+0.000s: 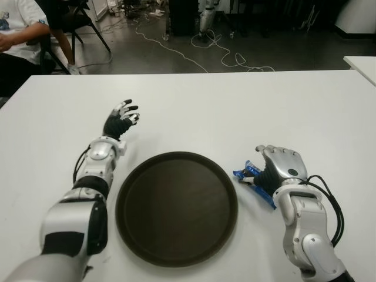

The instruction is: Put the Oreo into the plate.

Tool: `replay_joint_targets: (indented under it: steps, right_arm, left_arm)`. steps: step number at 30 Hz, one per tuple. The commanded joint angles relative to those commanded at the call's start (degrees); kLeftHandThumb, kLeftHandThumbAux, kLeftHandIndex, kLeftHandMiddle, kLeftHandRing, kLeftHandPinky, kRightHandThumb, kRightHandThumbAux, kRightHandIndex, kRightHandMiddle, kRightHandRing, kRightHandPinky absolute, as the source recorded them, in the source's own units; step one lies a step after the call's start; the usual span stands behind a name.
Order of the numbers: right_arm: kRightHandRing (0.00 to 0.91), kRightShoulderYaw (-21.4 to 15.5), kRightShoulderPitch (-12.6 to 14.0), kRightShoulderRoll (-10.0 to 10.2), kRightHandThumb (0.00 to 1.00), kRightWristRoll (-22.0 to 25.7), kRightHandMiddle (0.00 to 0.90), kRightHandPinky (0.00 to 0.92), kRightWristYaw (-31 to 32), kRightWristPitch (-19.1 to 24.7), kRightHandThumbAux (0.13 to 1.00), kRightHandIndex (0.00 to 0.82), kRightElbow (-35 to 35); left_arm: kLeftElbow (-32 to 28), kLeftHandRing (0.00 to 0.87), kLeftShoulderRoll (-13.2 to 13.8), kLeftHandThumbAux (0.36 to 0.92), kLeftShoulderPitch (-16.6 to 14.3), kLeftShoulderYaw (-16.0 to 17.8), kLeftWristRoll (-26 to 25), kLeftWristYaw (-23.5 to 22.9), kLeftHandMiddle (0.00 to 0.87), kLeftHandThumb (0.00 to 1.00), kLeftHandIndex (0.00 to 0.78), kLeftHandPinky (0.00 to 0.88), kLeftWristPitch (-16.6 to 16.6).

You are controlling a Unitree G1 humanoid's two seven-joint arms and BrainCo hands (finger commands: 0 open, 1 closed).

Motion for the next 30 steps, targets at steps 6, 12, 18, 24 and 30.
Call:
replay_joint_targets:
  steps: [6,12,18,24,30]
  right_arm:
    - [0.302,-0.29,1.00,-0.34,0.000,1.44,0.299,0.225,-2.34,-0.41,0.503,0.212,0.43]
    - [0.350,0.14,1.22,-0.21,0.000,1.26,0.334,0.259,-3.26,-0.03,0.516,0.224,0.45]
    - [0.463,0.41,0.89,0.01,0.000,1.48,0.415,0.361,-3.93,0.10,0.538,0.245,1.46]
    - [0.469,0.68,0.83,0.01,0.000,1.79,0.444,0.375,-3.40,-0.04,0.555,0.259,1.22]
    - [0.418,0.72,0.73,-0.64,0.000,2.67,0.392,0.359,-3.48,-0.81,0.544,0.256,1.70]
  left_arm:
    - [0.02,0.210,0.02,0.742,-0.02,0.28,-0.30,-0.16,0.206,0.000,0.113,0.222,0.29]
    - [-0.02,0.210,-0.01,0.739,0.03,0.30,-0.25,0.02,0.207,0.006,0.117,0.216,0.26]
    - [0.01,0.212,0.00,0.739,-0.01,0.30,-0.25,0.10,0.213,0.011,0.121,0.218,0.39]
    - [0.05,0.211,0.05,0.730,-0.04,0.28,-0.26,-0.16,0.214,0.008,0.120,0.219,0.39]
    - [-0.01,0.216,0.01,0.729,-0.03,0.17,-0.16,-0.14,0.214,0.011,0.123,0.233,0.17]
